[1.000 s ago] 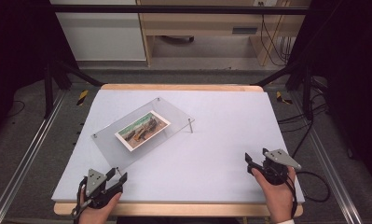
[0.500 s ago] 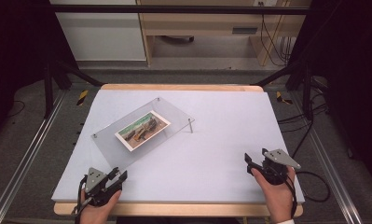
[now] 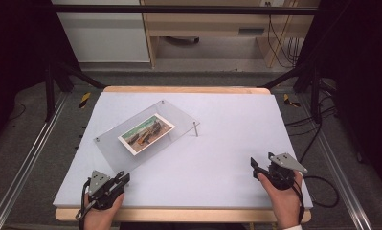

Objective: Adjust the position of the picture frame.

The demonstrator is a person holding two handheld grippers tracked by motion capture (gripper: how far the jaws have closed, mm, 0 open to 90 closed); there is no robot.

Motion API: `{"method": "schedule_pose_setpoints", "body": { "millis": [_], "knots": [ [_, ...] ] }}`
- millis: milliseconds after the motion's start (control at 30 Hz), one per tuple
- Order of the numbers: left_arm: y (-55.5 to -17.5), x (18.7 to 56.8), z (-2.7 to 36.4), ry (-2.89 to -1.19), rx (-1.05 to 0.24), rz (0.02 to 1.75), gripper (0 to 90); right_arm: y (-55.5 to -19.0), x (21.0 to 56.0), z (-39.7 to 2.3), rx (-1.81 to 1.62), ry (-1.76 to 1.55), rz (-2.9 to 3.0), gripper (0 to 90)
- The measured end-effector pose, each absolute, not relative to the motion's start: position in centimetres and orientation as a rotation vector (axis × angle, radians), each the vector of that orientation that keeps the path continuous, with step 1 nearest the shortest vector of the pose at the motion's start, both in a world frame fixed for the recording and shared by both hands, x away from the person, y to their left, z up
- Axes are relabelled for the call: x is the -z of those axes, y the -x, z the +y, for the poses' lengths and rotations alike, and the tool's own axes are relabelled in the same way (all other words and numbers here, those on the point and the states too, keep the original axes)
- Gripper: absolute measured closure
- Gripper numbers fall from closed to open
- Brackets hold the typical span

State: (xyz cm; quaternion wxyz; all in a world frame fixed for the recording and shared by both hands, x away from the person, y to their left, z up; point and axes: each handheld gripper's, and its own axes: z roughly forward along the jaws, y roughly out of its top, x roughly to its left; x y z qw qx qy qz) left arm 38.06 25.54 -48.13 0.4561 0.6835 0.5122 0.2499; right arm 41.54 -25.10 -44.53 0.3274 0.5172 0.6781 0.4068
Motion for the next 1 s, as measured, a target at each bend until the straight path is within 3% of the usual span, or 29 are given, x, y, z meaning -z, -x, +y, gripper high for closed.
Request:
{"method": "schedule_pose_setpoints", "body": {
  "millis": [733, 1000],
  "knots": [
    [-38.3, 47.1, 26.6, -1.578, -0.594, 1.241, 79.1, -42.2, 44.0, -21.8, -1.112, -1.219, 1.879, 32.7],
    [-38.3, 47.0, 27.1, -1.57, -0.572, 1.265, 82.1, -44.2, 43.0, -18.0, -1.115, -1.096, 1.993, 46.6]
  ]
}}
